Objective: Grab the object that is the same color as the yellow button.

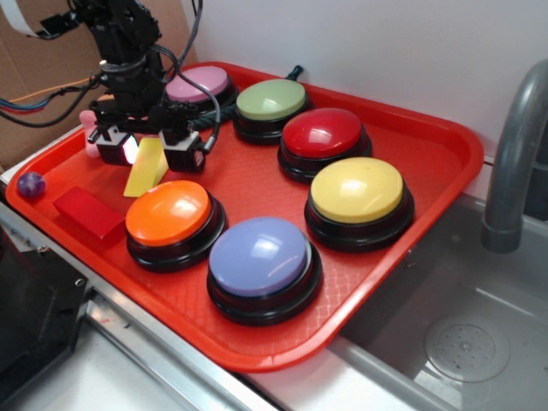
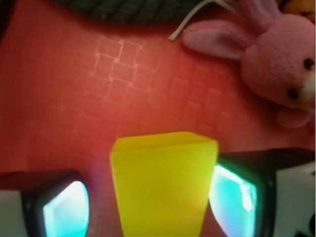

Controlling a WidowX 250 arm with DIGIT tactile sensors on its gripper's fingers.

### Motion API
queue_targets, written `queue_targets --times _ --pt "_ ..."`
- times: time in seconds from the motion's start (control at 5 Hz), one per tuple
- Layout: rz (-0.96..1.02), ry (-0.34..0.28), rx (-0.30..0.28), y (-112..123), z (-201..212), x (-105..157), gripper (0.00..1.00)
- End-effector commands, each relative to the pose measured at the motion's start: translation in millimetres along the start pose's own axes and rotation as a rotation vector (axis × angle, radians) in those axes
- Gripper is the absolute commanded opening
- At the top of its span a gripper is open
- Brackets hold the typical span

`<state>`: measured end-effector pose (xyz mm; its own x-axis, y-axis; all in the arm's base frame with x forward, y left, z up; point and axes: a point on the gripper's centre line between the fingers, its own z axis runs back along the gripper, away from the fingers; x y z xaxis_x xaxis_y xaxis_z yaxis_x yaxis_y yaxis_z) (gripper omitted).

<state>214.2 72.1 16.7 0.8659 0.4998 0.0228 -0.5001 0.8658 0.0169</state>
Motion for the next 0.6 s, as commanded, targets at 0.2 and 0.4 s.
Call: queue_targets --times 0.2,0.4 --pt "-0.056 -0.034 -0.018 6 18 4 0.00" --pt "-0.209 -0.004 0.011 -10 52 11 0.00"
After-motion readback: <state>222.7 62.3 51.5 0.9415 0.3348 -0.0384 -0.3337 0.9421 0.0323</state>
